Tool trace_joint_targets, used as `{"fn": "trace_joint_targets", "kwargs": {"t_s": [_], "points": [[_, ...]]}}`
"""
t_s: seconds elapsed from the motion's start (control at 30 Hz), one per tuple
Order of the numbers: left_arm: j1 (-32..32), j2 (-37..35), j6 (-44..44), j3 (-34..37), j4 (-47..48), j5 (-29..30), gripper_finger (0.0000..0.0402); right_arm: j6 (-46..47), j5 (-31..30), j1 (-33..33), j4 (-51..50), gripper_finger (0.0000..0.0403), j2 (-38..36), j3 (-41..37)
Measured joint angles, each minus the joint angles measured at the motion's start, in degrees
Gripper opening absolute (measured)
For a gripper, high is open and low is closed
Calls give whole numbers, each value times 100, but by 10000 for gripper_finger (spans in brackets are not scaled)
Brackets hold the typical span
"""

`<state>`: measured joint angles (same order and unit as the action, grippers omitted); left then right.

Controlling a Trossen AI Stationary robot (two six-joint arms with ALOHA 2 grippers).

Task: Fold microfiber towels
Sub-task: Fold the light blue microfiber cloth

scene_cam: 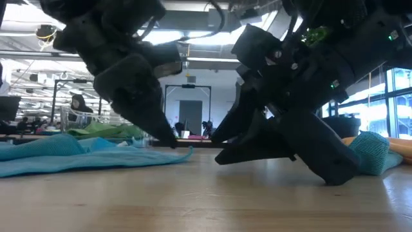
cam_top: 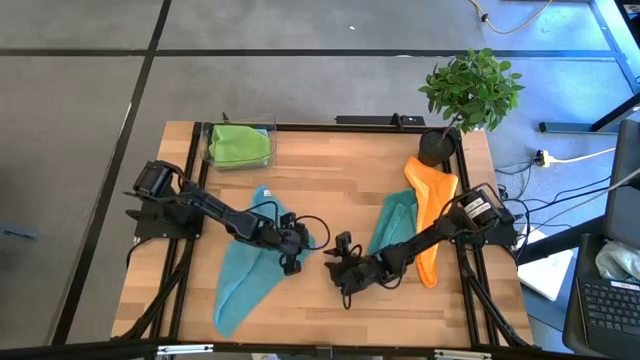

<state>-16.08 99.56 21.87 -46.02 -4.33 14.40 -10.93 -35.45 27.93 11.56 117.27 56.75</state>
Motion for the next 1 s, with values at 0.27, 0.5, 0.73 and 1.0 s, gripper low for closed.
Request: {"fn": "trace_joint_targets", "kwargs": {"t_s": [0.27, 0.5, 0.73, 1.0], "points": [[-333, -372, 335, -798, 2232, 844, 2, 433, 599, -372, -21, 184, -11, -11], [-760, -696, 1327, -1391, 4496, 2416, 2, 427, 647, -472, 229, 184, 3, -12], [-1100, -817, 2655, -1414, 5740, 2190, 2, 53, 966, -521, 761, 184, 28, -22], [-1031, -817, 2739, -1323, 5833, 2209, 9, -552, 836, -560, 844, 184, 28, -6]]}}
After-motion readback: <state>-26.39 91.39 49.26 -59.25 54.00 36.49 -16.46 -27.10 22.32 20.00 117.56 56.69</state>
